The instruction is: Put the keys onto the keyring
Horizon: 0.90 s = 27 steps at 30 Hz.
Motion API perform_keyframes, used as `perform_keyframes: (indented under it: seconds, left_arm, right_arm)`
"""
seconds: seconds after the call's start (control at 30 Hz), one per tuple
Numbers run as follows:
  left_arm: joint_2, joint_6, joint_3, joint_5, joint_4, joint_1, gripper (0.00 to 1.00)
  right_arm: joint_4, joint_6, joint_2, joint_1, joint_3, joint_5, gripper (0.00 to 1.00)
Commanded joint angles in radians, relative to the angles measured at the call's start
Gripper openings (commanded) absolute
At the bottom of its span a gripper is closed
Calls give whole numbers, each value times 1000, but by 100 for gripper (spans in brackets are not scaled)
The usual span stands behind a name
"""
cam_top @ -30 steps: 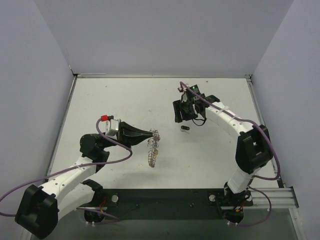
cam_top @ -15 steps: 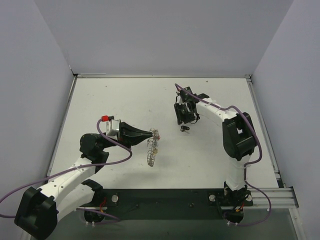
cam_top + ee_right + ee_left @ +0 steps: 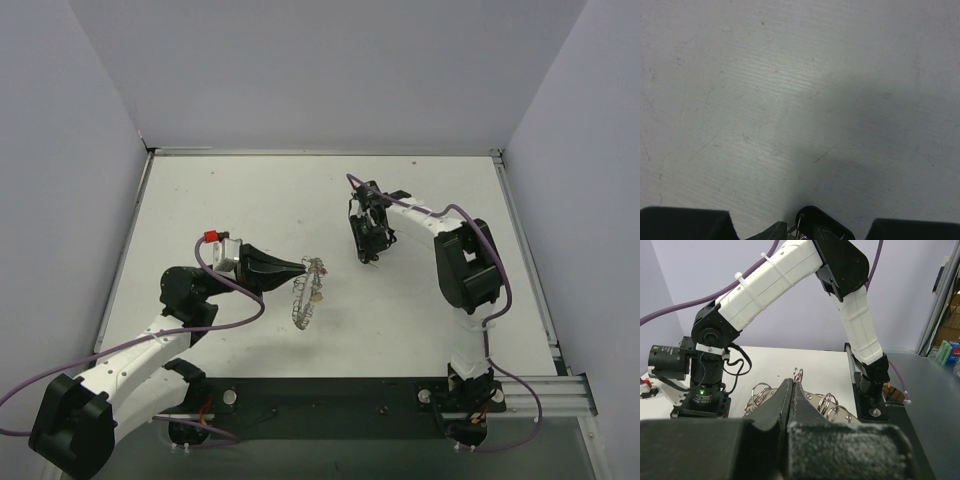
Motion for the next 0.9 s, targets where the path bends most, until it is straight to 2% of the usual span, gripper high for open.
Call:
perform_keyframes:
  seconds: [0.0, 0.17, 0.3, 0.53, 0.73, 0.87]
  left_arm:
    - [-20, 18, 40, -28, 37, 1, 0]
    - [-20, 19, 41, -30, 34, 1, 0]
    - [-21, 21, 43, -30, 31, 1, 0]
    - [-40, 45, 55, -28, -20, 1, 0]
    - [-70, 99, 87, -25, -136, 1, 0]
    - [-101, 165, 127, -39, -309, -1, 0]
  right_arm:
    - [-55, 20, 15, -7, 36, 18, 25]
    - [-57, 21, 9, -7, 36, 24, 0]
    - [-60, 18, -14, -7, 36, 21, 0]
    - [-65, -34, -175, -7, 35, -41, 0]
    - [-63, -155, -317, -8, 40, -231, 0]
    - [-61, -186, -381, -10, 50, -407, 0]
